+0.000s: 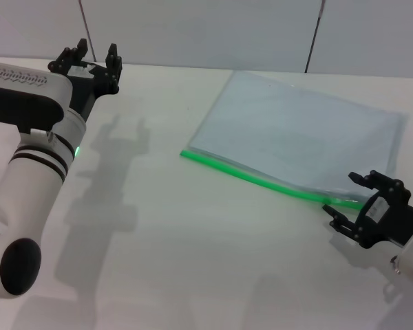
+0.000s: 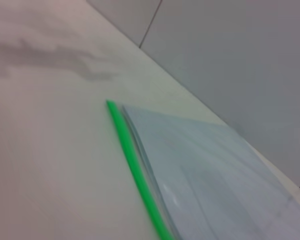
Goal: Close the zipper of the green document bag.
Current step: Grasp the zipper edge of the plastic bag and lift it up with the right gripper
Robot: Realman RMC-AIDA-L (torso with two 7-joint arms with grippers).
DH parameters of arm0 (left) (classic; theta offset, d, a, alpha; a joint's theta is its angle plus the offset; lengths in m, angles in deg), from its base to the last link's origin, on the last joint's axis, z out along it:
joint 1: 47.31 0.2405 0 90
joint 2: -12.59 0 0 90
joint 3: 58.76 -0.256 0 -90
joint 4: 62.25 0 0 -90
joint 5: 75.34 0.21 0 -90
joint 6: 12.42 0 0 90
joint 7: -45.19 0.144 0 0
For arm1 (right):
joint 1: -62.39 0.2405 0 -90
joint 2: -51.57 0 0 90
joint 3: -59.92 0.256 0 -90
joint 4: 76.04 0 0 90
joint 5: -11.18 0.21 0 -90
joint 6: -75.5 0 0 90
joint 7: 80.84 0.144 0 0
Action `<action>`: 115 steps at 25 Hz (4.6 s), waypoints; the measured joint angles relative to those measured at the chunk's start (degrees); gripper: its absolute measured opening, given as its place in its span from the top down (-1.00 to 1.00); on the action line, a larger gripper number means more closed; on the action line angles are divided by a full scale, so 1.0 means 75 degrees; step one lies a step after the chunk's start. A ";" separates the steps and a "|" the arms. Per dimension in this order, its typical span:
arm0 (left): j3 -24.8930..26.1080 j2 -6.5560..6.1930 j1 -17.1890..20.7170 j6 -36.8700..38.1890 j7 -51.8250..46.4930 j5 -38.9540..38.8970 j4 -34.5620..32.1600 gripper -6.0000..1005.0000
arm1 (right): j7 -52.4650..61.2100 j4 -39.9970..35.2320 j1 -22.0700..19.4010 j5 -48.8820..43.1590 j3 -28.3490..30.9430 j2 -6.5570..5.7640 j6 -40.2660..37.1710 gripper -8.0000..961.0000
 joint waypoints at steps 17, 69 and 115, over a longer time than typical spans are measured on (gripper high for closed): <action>0.0000 0.0000 -0.0002 -0.0096 0.0001 -0.0302 -0.0010 -0.02 | -0.3777 0.0536 -0.1197 -0.0045 0.1936 0.1693 -0.0394 -0.46; -0.0003 0.0001 -0.0072 -0.0339 -0.0010 -0.0576 -0.0019 -0.02 | -0.5431 0.0847 -0.1190 0.0015 0.3278 0.2729 -0.0388 -0.44; 0.0001 -0.0024 -0.0084 -0.0397 0.0005 -0.0536 0.0026 0.01 | -0.7652 0.1183 -0.0820 0.0028 0.3099 0.2795 0.0059 0.09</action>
